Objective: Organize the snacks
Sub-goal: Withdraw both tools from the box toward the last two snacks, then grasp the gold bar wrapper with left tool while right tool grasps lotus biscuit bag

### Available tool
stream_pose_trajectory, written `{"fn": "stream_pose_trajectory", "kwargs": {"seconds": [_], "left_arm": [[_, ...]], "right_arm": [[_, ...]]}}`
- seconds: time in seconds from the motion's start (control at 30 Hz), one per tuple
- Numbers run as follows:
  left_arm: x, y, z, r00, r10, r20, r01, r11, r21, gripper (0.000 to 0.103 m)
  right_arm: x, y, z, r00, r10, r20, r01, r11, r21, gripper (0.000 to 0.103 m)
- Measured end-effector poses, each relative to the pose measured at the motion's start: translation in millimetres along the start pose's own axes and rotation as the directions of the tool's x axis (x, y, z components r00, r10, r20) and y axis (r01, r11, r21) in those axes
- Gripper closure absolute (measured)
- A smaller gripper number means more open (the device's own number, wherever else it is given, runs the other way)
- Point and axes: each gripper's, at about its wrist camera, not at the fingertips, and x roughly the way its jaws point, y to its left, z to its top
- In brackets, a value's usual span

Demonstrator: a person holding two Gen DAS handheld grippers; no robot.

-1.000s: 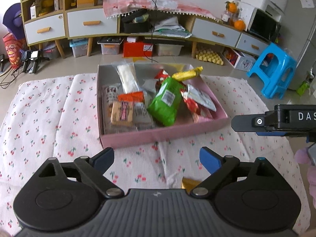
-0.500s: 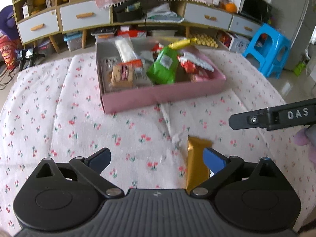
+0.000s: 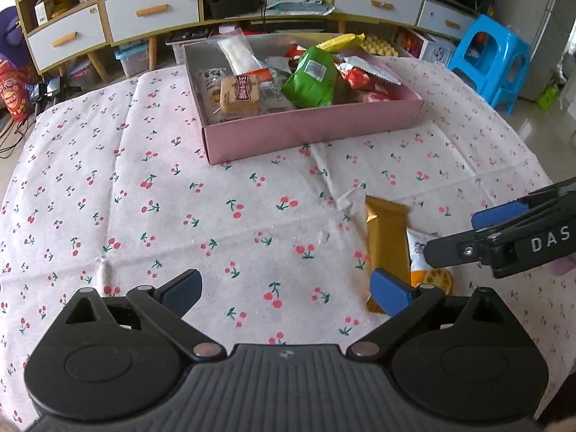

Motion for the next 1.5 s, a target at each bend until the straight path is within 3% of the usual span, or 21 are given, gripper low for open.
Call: {"fn": "stream_pose_trajectory", "kwargs": {"seconds": [0.23, 0.5, 0.83, 0.93, 1.13, 1.37, 1.5], "left_arm": [[2, 3, -4, 1.0, 0.011, -0.024, -0.011, 1.0, 0.022, 0.003], [5, -3, -6, 0.999, 0.008, -0.039, -0.007, 0.999, 0.035, 0.004], [12, -34, -6, 0.999, -0.008, -0.032, 0.011, 0.996, 0.088, 0.006], [16, -43, -5, 0.999, -0.019, -0.027, 0.021, 0.995, 0.1, 0.012], [26, -59, -2, 0.999, -0.046, -0.024, 0.048, 0.99, 0.131, 0.037], [31, -72, 1, 1.0, -0.015, 0.011, 0.013, 0.985, 0.173, 0.05], [31, -75, 2, 0.999, 0.008, 0.031, -0.014, 0.982, 0.191, 0.067]], "right_arm": [[18, 16, -2, 0.998, -0.065, -0.018, 0.063, 0.995, -0.077, 0.015], [26, 9, -9, 0.989, -0.145, -0.036, 0.137, 0.976, -0.167, 0.015], [13, -23, -9, 0.982, -0.189, -0.023, 0.184, 0.974, -0.128, 0.015], [6, -33, -7, 0.987, -0.161, -0.02, 0.159, 0.984, -0.081, 0.015], [-1, -45, -5, 0.988, -0.154, -0.006, 0.154, 0.987, -0.047, 0.015], [-3, -52, -8, 0.991, -0.131, -0.015, 0.131, 0.991, -0.021, 0.015], [-2, -54, -8, 0.994, -0.108, -0.026, 0.109, 0.994, 0.0, 0.015]]}}
